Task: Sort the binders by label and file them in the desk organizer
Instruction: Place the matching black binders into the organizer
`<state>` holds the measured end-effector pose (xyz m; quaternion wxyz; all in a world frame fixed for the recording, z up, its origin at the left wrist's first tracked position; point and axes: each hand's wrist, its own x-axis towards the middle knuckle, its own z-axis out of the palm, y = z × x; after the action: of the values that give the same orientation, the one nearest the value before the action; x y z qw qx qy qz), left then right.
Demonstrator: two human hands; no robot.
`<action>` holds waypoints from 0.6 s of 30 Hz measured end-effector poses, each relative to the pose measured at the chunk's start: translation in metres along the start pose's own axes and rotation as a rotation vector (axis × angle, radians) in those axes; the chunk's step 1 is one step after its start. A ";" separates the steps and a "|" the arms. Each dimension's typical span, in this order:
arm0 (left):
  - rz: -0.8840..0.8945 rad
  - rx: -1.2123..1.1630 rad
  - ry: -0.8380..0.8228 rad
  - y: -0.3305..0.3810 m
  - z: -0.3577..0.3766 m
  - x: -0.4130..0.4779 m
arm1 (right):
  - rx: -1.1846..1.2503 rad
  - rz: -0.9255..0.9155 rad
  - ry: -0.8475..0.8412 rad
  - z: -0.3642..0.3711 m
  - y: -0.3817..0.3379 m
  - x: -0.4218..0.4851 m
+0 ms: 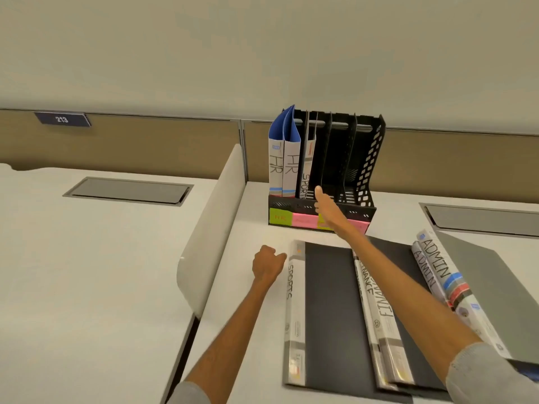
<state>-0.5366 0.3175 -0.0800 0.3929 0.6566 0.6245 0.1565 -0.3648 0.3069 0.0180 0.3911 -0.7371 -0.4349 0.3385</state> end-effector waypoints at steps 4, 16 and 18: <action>-0.007 0.075 -0.056 -0.010 0.010 -0.025 | -0.170 0.073 -0.031 0.018 0.035 -0.031; 0.022 0.375 -0.019 -0.037 0.050 -0.095 | -0.495 0.132 -0.065 0.035 0.111 -0.102; 0.045 0.360 -0.016 -0.042 0.056 -0.104 | -0.544 0.096 -0.120 0.037 0.122 -0.111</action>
<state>-0.5450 0.1974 -0.1157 0.2704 0.7312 0.6245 0.0460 -0.3937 0.1781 -0.0873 0.1360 -0.8134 -0.4968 0.2703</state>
